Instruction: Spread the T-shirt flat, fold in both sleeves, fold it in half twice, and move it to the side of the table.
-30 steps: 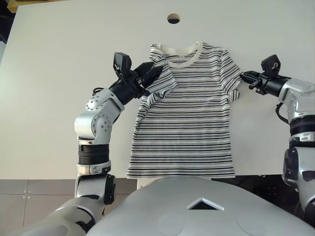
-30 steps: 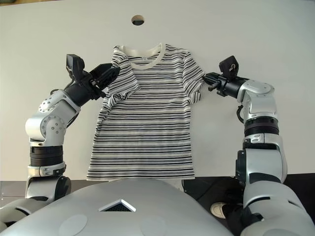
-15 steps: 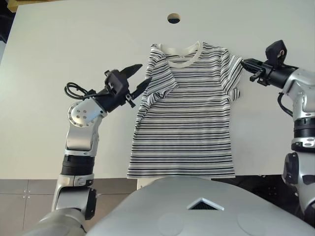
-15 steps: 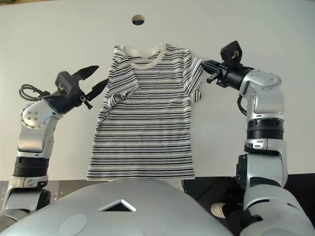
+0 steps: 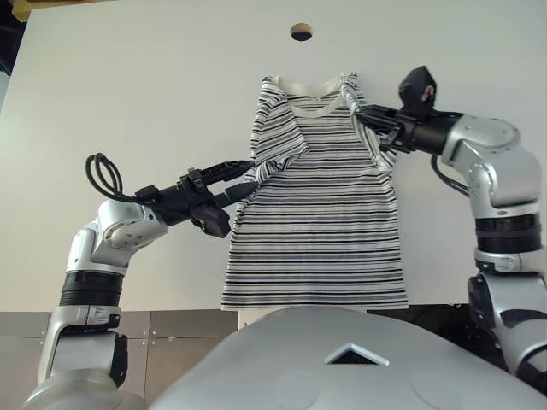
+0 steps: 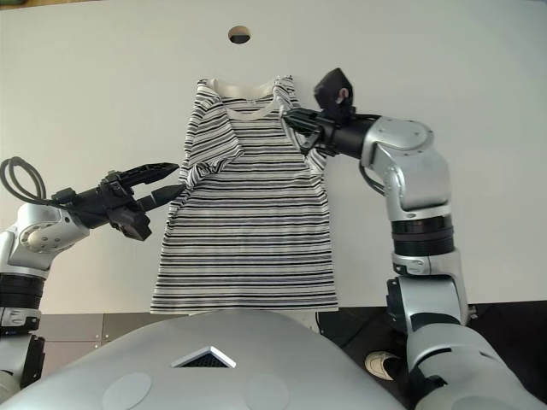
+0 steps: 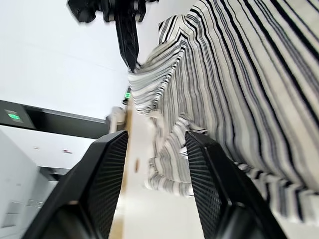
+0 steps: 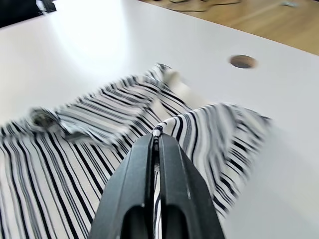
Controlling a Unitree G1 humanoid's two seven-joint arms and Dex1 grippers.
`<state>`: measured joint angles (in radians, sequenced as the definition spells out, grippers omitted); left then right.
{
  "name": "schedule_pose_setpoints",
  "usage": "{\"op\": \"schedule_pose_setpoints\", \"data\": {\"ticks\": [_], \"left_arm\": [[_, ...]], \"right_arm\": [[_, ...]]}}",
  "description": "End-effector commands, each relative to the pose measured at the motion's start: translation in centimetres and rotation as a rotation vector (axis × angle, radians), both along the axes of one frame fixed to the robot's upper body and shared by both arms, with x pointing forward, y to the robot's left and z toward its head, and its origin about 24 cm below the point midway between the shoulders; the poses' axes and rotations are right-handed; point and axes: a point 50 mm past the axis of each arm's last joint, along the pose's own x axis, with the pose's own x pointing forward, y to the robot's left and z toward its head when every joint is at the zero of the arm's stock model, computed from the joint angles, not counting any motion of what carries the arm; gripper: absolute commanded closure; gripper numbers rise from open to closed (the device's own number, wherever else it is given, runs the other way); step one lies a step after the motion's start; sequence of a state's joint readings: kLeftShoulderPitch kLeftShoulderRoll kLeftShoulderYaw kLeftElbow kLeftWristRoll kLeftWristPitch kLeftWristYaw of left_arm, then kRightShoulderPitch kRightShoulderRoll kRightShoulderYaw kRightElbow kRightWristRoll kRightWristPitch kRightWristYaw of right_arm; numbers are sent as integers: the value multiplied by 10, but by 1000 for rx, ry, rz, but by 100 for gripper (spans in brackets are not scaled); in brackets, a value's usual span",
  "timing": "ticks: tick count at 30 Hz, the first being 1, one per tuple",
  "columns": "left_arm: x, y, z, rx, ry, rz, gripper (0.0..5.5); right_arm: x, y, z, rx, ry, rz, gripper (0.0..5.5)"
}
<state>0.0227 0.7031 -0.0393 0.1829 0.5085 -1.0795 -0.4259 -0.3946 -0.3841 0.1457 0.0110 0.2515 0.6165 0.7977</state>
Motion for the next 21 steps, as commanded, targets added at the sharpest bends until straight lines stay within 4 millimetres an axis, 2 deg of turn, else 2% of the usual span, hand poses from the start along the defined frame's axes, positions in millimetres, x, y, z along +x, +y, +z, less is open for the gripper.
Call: {"op": "schedule_pose_setpoints", "data": {"ticks": [1,3,6,11,15,17,19,21], "left_arm": [[1,-5,11,30,-54,-35,335],[1,-8,14,35,-65,-45,335],[0,-9,19,56,-71,-60,335],[-1,-13,33,61,-81,-71,335],[-4,-13,35,68,-68,-71,335],[-9,-9,32,90,-43,-81,335],[-18,-1,29,143,-7,-101,335],[-28,7,25,198,38,-137,335]], "right_arm": [[11,22,-9,38,59,-21,536],[13,26,-17,50,88,-36,536],[11,27,-19,71,102,-25,492],[6,19,-17,44,82,-9,492],[-2,9,-12,39,56,20,492],[-10,-8,-3,44,-59,94,492],[-27,-33,4,-54,-253,248,492],[-48,-53,1,-146,-292,407,492]]}}
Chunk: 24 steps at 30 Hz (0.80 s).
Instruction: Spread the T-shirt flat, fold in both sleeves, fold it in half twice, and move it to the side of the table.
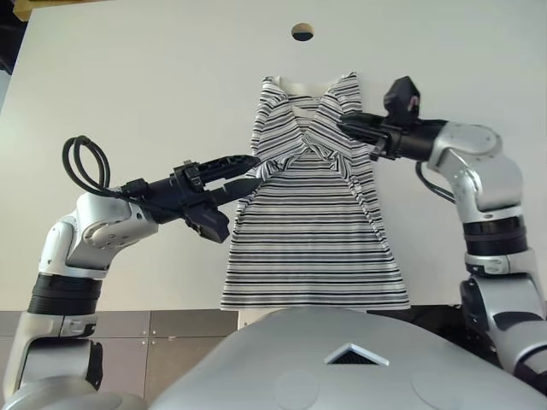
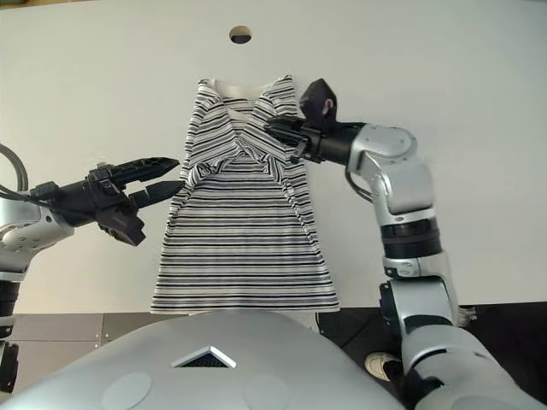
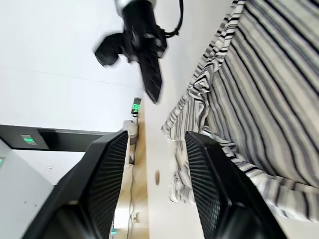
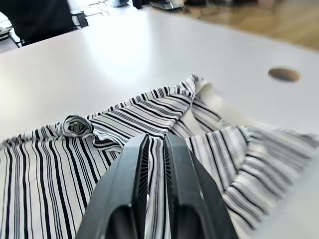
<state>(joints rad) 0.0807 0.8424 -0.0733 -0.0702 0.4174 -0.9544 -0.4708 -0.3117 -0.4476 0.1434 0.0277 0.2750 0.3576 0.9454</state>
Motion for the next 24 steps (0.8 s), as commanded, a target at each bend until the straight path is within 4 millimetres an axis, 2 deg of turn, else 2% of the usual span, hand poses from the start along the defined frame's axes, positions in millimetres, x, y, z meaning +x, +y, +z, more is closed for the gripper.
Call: {"op": "schedule_pose_setpoints", "data": {"ticks": [1,3,5,9,12,16,18,24], "left_arm": [[-22,18,-7,162,89,-81,335],[-28,25,-10,239,89,-135,335],[-31,33,-8,311,50,-188,335],[-39,41,3,427,-8,-290,335],[-43,40,7,457,-9,-321,295],[-50,40,8,471,33,-333,232],[-52,41,3,470,89,-320,230],[-61,46,-17,446,243,-299,230]], "right_arm": [[-46,-48,4,-203,-172,317,492],[-65,-60,7,-212,-182,404,492],[-78,-73,4,-335,-262,470,492],[-102,-103,-11,-548,-238,576,492],[-114,-119,-27,-655,-209,632,473],[-129,-124,-41,-708,-204,724,407],[-136,-124,-46,-733,-227,792,379],[-157,-113,-53,-680,-288,926,379]]}}
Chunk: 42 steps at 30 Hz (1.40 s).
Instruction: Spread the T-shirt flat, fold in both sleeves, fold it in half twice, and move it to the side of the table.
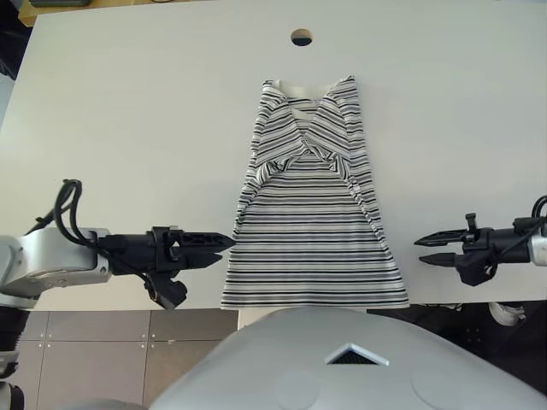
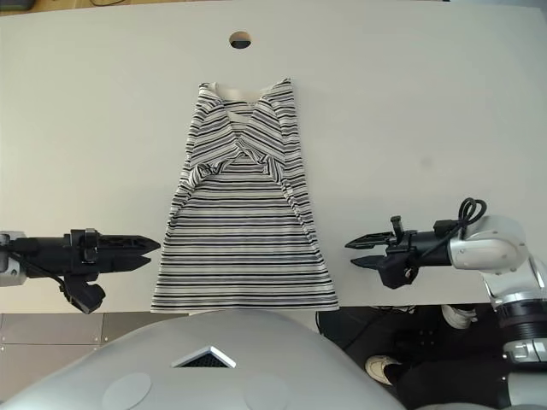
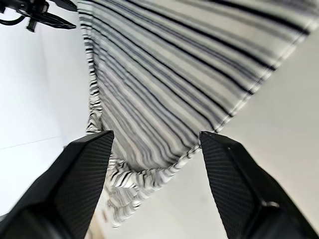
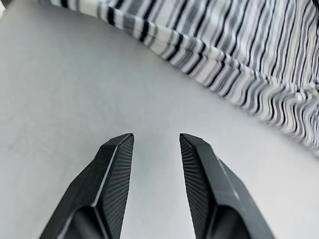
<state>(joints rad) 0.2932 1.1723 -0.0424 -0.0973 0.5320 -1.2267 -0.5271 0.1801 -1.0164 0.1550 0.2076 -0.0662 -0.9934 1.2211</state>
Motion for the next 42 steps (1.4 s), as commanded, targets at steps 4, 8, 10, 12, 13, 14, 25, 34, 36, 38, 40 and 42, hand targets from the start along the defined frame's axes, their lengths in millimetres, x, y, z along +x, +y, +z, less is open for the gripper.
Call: {"op": "schedule_pose_setpoints", "data": {"ticks": [4,8,10,12,13,14,25,34,36,38,40,42], "left_arm": [[-2,17,-20,42,115,56,230],[3,29,-34,65,157,83,230],[2,28,-43,67,185,85,230],[-3,24,-51,55,214,77,230],[-6,21,-55,45,229,70,230],[-9,18,-58,38,241,64,230],[-21,4,-60,-26,257,37,230],[-20,-9,-62,-27,261,20,310],[-22,-10,-69,-20,277,18,356],[-25,-11,-74,-16,292,15,393],[-30,-9,-79,-14,305,16,421],[-33,-8,-82,-14,312,15,455]], "right_arm": [[-30,8,-19,-44,123,114,379],[-33,14,-19,-35,122,144,379],[-32,16,-19,-30,118,156,379],[-33,19,-20,-22,114,166,379],[-33,21,-20,-18,112,173,379],[-33,22,-20,-14,109,179,379],[-32,31,-20,11,84,205,379],[-36,37,-27,23,73,231,431],[-35,39,-26,29,70,236,483],[-33,43,-23,39,66,241,524],[-32,48,-21,51,66,246,540],[-32,50,-18,56,65,246,540]]}}
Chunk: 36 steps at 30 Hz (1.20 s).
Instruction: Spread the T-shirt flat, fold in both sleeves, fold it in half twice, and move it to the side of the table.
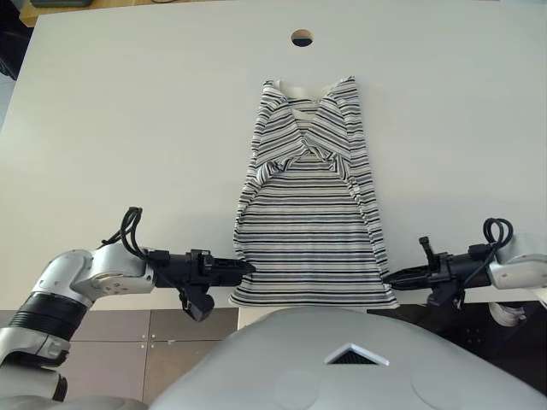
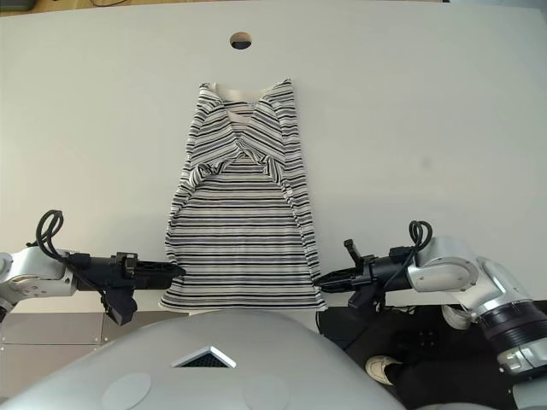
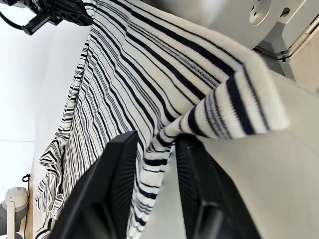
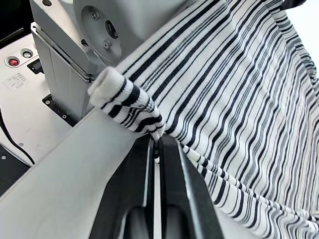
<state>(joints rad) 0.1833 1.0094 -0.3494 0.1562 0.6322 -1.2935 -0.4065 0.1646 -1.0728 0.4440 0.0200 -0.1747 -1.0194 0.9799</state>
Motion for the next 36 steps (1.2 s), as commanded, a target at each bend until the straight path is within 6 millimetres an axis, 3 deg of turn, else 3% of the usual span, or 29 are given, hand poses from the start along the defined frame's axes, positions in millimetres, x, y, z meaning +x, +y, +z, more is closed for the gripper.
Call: {"op": "schedule_pose_setpoints", "data": {"ticks": [1,7,11,12,14,16,18,22,25,30,36], "left_arm": [[-15,10,-20,140,69,-27,479],[-19,13,-20,125,63,-18,539],[-10,5,-18,80,114,145,539],[-9,4,-16,79,179,223,539],[-17,4,8,50,519,425,539],[-28,3,31,52,842,445,539],[-15,-4,53,-30,990,432,539],[42,-16,67,-323,931,527,539],[80,-10,54,-390,780,696,539],[123,-13,28,-457,729,857,539],[190,-29,40,-650,699,1050,539]], "right_arm": [[-4,0,-4,-77,41,19,540],[-1,4,4,-75,42,8,540],[5,10,14,23,211,-191,540],[7,10,18,46,298,-256,540],[16,9,31,116,524,-386,540],[29,9,44,191,646,-425,540],[52,12,56,326,633,-448,540],[81,21,56,491,527,-509,540],[105,23,48,586,435,-618,540],[146,25,43,706,313,-772,540],[186,28,37,747,223,-964,540]]}}
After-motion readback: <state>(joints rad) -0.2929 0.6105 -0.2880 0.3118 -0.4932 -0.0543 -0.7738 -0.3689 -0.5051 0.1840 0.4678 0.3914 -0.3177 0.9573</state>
